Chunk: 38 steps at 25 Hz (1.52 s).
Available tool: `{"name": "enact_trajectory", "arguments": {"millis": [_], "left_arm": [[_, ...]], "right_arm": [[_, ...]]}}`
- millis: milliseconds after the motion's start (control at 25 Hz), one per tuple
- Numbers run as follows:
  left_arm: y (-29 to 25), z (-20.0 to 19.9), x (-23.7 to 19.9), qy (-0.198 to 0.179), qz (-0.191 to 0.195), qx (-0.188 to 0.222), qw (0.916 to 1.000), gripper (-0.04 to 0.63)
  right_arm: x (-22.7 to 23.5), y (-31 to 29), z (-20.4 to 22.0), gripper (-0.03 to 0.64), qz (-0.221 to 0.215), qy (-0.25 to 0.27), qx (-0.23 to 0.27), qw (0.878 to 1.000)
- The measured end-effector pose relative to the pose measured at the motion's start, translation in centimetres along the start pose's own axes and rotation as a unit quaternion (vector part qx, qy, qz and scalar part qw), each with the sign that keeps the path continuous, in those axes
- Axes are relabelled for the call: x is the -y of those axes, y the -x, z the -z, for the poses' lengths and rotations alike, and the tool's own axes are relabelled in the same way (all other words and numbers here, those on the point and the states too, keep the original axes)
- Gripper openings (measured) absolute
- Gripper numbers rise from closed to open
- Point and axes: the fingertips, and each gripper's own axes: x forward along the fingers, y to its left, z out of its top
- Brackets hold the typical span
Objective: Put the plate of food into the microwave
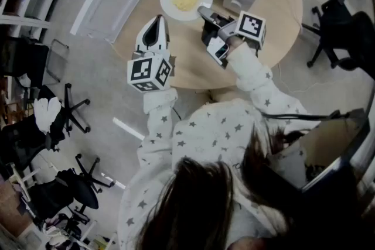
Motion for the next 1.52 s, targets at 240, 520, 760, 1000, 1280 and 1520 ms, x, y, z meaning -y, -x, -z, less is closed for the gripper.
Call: {"name": "enact_trajectory", "arguments": {"millis": [240, 520, 760, 1000, 1280, 1520], "left_arm": [[-0.3, 0.5, 0.5, 0.005, 0.007, -0.002, 1.0000, 0.002], [-4.0, 1.5, -3.6, 0.002, 0.061, -0.018, 0.9980, 0.002], [-8.0, 1.7, -8.4, -0.011, 0.175, -0.048, 0.9834, 0.002], [-8.7, 4.2, -7.9, -0.039, 0.290, -0.074, 0.9534, 0.002], [-9.9, 4.2, -6.2, -0.041, 0.320, -0.072, 0.9439, 0.002], [-11.0, 4.5, -5.9, -0.035, 0.319, -0.077, 0.9438, 0.002]], "right_arm": [[0.2, 0.8, 0.2, 0.020, 0.009, -0.004, 0.007, 1.000], [2.2, -3.1, -0.7, 0.020, 0.014, -0.020, 0.058, 0.998], [2.7, -7.6, -1.2, 0.020, 0.033, -0.035, 0.164, 0.985], [5.6, -6.7, -0.8, 0.020, 0.026, -0.054, 0.282, 0.957], [4.9, -6.6, -1.2, 0.020, 0.022, -0.039, 0.306, 0.951], [5.6, -6.8, -1.9, 0.020, 0.032, -0.037, 0.314, 0.948]]}}
